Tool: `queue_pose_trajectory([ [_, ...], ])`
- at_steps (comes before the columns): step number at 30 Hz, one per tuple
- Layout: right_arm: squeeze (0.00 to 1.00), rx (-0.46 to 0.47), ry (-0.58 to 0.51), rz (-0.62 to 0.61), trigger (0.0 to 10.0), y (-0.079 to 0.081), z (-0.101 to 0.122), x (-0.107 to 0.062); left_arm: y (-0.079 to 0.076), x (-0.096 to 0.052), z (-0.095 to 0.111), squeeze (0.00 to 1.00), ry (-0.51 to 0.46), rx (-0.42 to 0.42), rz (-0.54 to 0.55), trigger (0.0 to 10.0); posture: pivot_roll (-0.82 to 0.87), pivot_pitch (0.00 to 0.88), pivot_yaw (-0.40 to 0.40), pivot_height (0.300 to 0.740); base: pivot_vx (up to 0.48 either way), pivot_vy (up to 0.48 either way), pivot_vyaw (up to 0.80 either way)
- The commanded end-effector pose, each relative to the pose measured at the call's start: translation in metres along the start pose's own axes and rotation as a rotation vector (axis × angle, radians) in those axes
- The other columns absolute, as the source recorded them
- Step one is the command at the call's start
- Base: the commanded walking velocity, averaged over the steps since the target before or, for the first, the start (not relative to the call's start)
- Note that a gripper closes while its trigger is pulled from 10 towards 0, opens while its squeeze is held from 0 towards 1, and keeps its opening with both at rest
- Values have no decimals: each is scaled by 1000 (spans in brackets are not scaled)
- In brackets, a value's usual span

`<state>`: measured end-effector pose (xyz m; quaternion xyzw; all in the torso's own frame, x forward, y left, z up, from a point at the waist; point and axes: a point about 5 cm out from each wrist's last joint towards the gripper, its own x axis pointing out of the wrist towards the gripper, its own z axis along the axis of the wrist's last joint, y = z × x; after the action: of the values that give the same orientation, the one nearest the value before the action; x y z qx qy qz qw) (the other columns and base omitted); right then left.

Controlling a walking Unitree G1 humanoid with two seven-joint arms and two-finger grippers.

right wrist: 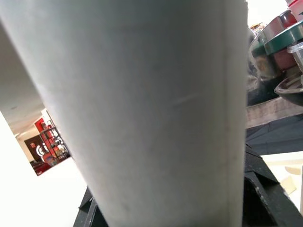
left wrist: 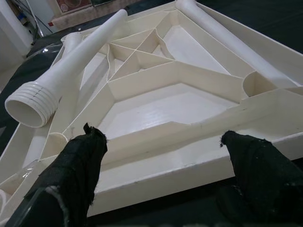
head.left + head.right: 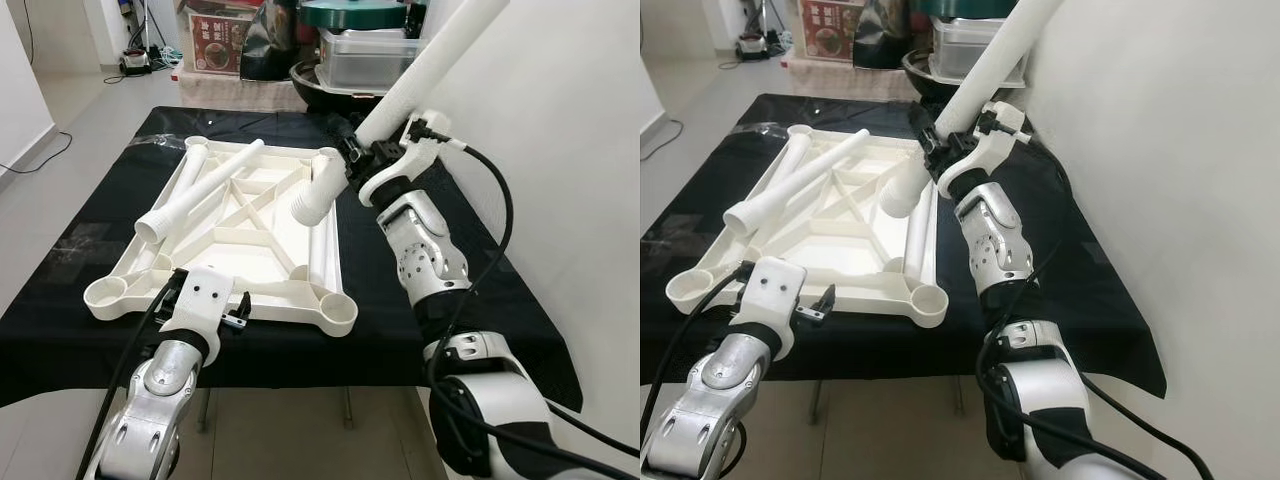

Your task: Building children table

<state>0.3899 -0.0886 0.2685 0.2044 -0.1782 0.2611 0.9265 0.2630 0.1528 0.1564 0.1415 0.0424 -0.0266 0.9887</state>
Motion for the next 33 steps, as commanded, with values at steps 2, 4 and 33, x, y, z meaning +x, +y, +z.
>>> queue_pose_trajectory([
  [2, 0, -11, -10, 7, 0, 1, 2, -1, -1, -3, 0, 0, -6, -29, -9, 10000, 160, 0, -107, 740, 0, 480, 0],
  [4, 0, -20, 14, 1, 706, 0, -2, -3, -1, -4, 0, 0, -7, -52, -19, 10000, 159, 0, -108, 740, 0, 480, 0],
  [33, 0, -19, 53, -57, 10000, -4, -13, -19, 2, -4, 1, 0, -19, -93, -9, 10000, 151, 0, -101, 740, 0, 275, -126],
])
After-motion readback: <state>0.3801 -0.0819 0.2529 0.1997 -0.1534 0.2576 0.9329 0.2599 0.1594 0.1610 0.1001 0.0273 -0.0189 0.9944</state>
